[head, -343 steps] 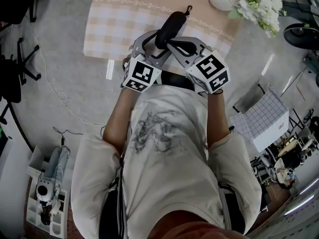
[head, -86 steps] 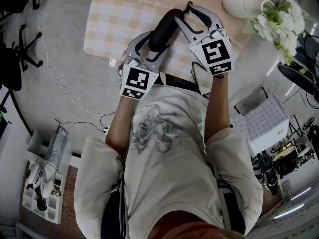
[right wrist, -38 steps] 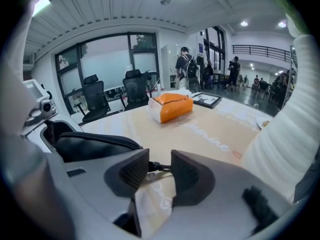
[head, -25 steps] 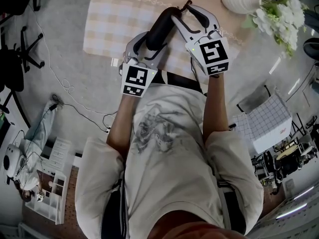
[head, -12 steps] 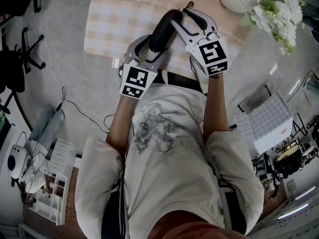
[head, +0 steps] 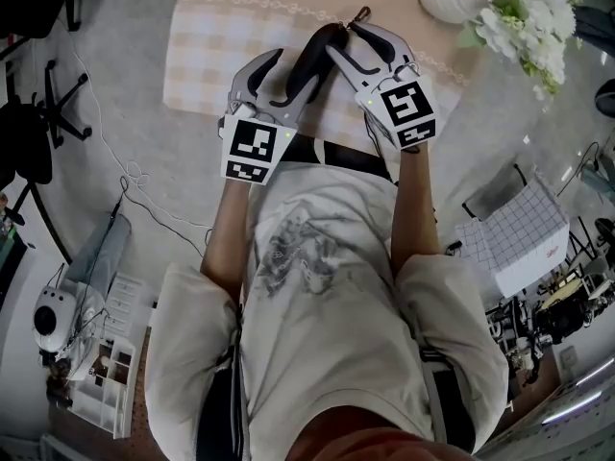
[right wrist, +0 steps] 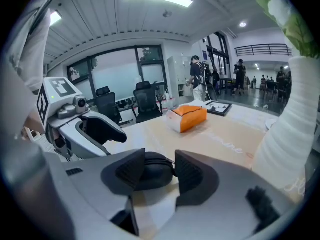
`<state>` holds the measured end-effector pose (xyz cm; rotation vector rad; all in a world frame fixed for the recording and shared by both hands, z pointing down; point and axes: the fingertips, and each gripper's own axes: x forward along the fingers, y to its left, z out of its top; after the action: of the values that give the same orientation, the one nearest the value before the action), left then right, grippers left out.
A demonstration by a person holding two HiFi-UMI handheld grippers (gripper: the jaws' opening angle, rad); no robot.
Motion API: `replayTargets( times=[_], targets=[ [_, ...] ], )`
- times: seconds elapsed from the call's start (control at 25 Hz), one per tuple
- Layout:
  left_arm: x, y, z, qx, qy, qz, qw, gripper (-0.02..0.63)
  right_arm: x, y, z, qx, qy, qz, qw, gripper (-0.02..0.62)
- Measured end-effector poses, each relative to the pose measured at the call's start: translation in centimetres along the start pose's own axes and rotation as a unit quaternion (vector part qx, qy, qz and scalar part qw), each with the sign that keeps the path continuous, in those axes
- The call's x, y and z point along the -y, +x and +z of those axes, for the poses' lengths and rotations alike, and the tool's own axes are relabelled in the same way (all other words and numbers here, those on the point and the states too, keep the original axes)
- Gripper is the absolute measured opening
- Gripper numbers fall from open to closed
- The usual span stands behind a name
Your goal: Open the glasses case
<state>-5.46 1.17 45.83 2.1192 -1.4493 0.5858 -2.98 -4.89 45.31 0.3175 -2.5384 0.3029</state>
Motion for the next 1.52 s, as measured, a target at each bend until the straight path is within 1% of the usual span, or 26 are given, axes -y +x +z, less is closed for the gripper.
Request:
replayTargets(
  times=[0.16,0.36,0.48,0.64,0.88,1.04,1.24,1.52],
  targets=[
    [-0.2,0.6,0.1,-0.015,0.016,0.005,0.9997,0.262,0.0,0.0,-0.1,0.0,0.004,-0.001,1.0,0.192],
    [-0.5,0.9,-0.2,-0.027,0.009,0.009,0.9996,0.259,-0.2,-0.1,0.0,-0.008,0.002,-0.009,1.0,0.192],
    [-0.3,1.0,-0.3,-0.029,0.011,0.008,0.9995,0.248,-0.5,-0.3,0.1,-0.018,-0.016,-0.021,1.0,0.192],
    [0.1,1.2,-0.2,-0.027,0.012,0.003,0.9995,0.247,-1.2,-0.1,0.1,-0.023,-0.03,-0.024,0.999,0.193],
    [0.3,1.3,-0.4,-0.031,0.015,0.0,0.9994,0.252,-1.2,-0.3,-0.2,-0.028,-0.032,-0.03,0.999,0.193],
    [0.0,1.3,-0.6,-0.042,0.017,0.012,0.9989,0.247,-1.1,-0.5,-0.5,-0.031,-0.033,-0.035,0.998,0.193],
    [-0.8,0.7,-1.4,-0.059,0.026,0.036,0.9973,0.218,-1.5,-0.5,-0.3,-0.032,-0.041,-0.039,0.998,0.193],
    [-1.4,0.6,-1.4,-0.061,0.032,0.042,0.9967,0.215,-1.5,-0.5,-0.6,-0.038,-0.044,-0.041,0.997,0.192]
  ],
)
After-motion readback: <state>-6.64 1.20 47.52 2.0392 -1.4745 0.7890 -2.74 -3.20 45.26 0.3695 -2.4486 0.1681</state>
